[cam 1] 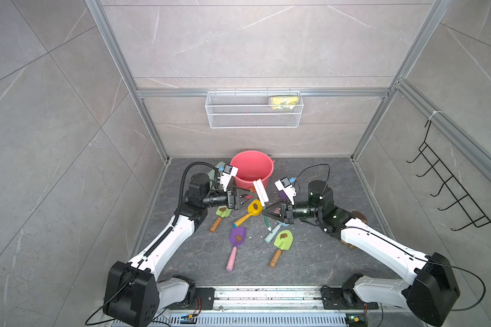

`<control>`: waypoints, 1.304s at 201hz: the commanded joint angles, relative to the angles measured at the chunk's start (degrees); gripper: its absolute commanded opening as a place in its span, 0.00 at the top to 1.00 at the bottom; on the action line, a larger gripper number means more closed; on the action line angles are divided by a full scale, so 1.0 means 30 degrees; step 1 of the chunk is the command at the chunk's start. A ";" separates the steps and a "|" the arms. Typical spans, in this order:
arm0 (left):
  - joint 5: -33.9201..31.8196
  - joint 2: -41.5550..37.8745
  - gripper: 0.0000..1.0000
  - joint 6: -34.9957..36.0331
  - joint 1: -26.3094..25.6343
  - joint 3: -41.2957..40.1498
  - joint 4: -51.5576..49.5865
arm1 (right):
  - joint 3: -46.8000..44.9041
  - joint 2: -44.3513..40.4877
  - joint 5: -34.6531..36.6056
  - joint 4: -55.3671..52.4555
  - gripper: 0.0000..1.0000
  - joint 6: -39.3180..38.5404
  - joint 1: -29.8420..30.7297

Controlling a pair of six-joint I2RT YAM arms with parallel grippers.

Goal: Brush the soil off the hand trowel and place it into the bucket
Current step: Pick up the brush from the center of the board.

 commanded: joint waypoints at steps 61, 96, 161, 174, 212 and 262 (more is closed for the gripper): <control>0.0660 -0.0854 0.01 0.0542 0.0209 0.0789 0.0948 | 0.1141 0.0866 -0.0628 0.1142 1.00 0.0495 0.0273; 0.1475 -0.0653 0.01 -0.0171 0.0187 0.0746 0.2593 | 0.1333 0.1319 -0.1436 0.1835 1.00 0.0934 0.0296; 0.2325 0.0639 0.31 -0.2230 -0.0195 0.1272 0.5074 | 0.1549 0.2057 -0.2669 0.2716 1.00 0.1493 0.0359; 0.2424 0.0685 0.44 -0.2316 -0.0229 0.1290 0.5086 | 0.1636 0.2260 -0.2703 0.2731 1.00 0.1493 0.0364; 0.2487 0.0969 0.70 -0.3066 -0.0245 0.1272 0.5199 | 0.2017 0.2624 -0.1988 0.1862 1.00 0.0889 0.0317; -0.1467 0.0833 1.00 -0.4743 -0.0230 0.1337 0.2656 | 0.1925 0.1276 0.1835 -0.0961 0.55 -0.1724 0.0143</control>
